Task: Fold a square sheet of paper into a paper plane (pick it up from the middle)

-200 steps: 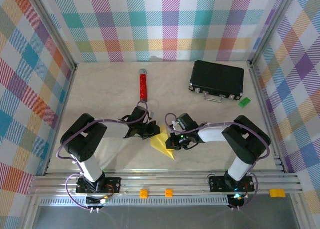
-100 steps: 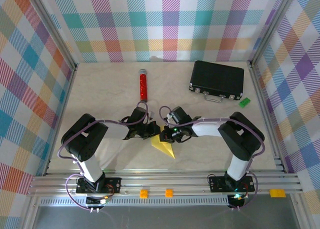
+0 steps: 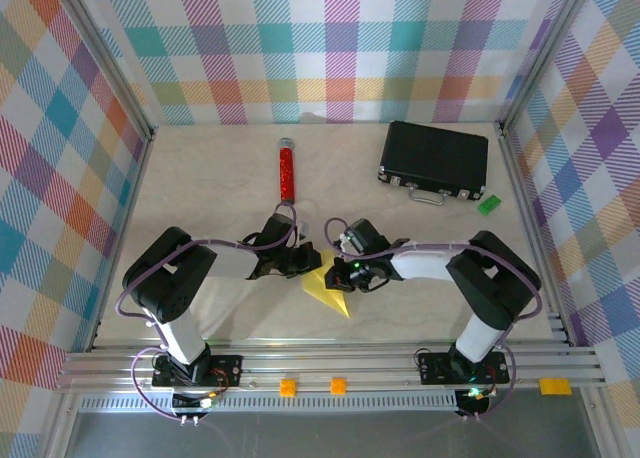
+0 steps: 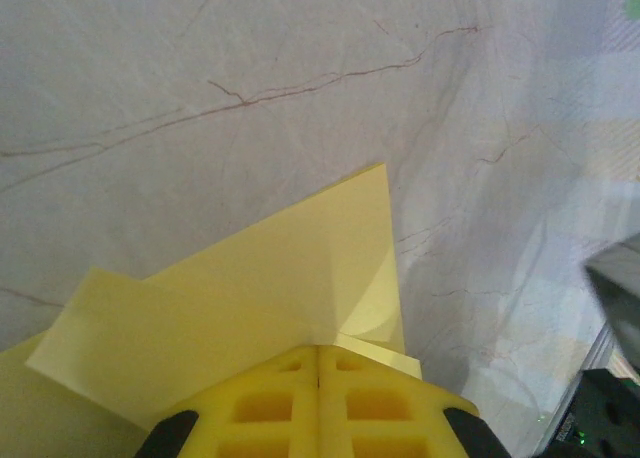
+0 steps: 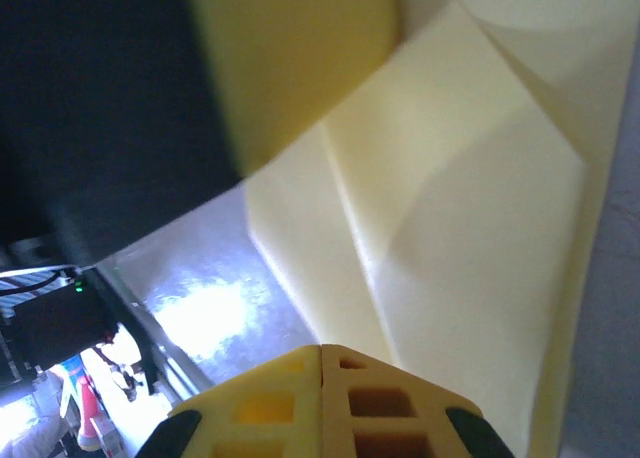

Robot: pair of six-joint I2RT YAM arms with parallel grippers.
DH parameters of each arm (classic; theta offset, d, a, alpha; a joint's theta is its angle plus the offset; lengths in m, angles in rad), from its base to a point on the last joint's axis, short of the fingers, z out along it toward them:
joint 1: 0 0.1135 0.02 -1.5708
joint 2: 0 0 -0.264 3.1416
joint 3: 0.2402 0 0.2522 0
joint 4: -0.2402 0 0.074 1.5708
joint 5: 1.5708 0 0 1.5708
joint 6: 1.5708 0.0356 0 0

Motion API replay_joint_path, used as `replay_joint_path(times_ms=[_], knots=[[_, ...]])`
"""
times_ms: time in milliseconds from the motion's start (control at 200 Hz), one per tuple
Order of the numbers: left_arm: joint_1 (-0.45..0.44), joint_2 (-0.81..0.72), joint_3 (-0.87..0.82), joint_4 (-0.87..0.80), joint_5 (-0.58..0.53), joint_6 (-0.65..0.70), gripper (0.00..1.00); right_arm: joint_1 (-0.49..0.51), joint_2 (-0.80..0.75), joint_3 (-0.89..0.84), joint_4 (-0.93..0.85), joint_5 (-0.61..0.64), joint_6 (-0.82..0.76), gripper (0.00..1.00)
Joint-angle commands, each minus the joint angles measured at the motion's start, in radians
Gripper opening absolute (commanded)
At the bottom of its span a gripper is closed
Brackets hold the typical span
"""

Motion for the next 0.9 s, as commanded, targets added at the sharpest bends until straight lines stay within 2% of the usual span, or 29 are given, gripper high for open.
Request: replay_joint_path(times_ms=[0,170,345,540,715,895], knots=[[0.007,0.045,-0.013,-0.087,-0.051,0.025,0.0,-0.011,-0.023,-0.014,-0.01,-0.019,-0.002,0.04],[0.007,0.045,-0.013,-0.091,-0.05,0.026,0.0,-0.008,0.043,0.026,0.031,-0.057,0.021,0.05],[0.007,0.049,-0.008,-0.099,-0.05,0.029,0.0,-0.005,0.105,0.018,-0.005,-0.031,0.007,0.05],[0.009,0.049,-0.01,-0.109,-0.056,0.034,0.0,-0.005,0.014,-0.093,-0.004,-0.022,-0.005,0.06],[0.008,0.049,-0.007,-0.113,-0.055,0.035,0.0,-0.005,-0.1,-0.109,-0.034,-0.023,-0.024,0.08],[0.008,0.05,-0.004,-0.119,-0.057,0.036,0.0,-0.003,-0.089,-0.108,0.029,-0.095,-0.005,0.09]])
